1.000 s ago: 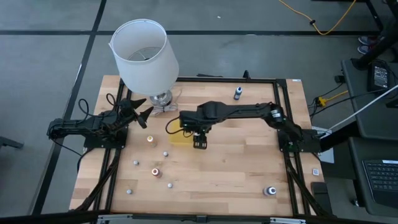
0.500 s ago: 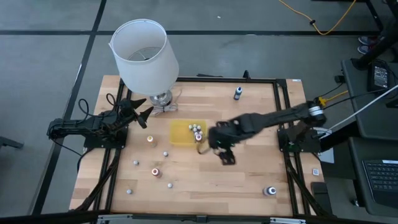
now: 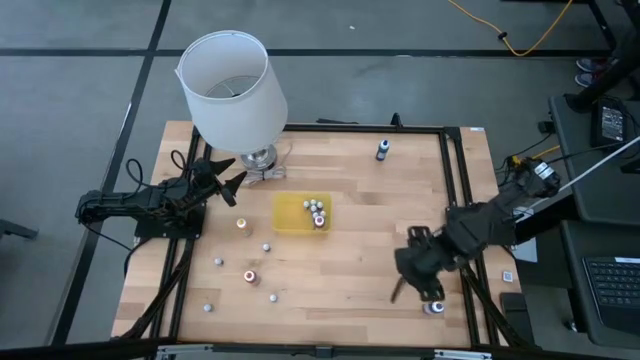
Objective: Pick & Place food coloring
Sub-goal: Put the purple ink bottle into the yellow bin
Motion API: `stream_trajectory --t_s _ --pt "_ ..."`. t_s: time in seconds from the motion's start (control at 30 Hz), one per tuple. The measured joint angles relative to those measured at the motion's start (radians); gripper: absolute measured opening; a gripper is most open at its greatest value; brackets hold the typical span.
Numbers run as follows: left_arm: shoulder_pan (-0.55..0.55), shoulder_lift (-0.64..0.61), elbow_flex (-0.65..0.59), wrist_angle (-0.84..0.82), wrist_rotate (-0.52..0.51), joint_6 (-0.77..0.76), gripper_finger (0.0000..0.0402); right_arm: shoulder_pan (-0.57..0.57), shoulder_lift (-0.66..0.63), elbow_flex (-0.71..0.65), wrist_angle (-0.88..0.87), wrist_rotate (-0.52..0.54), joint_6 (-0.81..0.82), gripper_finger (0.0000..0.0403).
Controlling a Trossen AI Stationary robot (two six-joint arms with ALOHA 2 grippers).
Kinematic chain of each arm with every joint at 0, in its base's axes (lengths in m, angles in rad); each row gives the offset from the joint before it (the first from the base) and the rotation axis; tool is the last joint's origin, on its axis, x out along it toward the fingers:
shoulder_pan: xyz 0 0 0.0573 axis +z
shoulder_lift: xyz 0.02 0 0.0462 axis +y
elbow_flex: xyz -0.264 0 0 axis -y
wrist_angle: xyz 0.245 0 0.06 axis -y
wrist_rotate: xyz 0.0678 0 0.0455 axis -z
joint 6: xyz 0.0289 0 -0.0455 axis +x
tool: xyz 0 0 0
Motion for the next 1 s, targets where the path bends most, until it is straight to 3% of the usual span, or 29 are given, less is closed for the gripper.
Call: stream_trajectory --t_s 0.43,0.7,1.0 --pt "0.000 0.000 0.000 0.000 0.000 0.000 0.0311 0.296 0.038 -0.004 -0.005 0.025 0.297 0.0311" --pt "0.000 0.000 0.000 0.000 0.000 0.000 0.0311 0.433 0.094 -0.004 0.062 0.136 0.293 0.0311" --pt "0.000 0.000 0.000 0.000 0.000 0.000 0.0312 0.459 0.122 -0.080 0.139 0.187 0.291 0.0311"
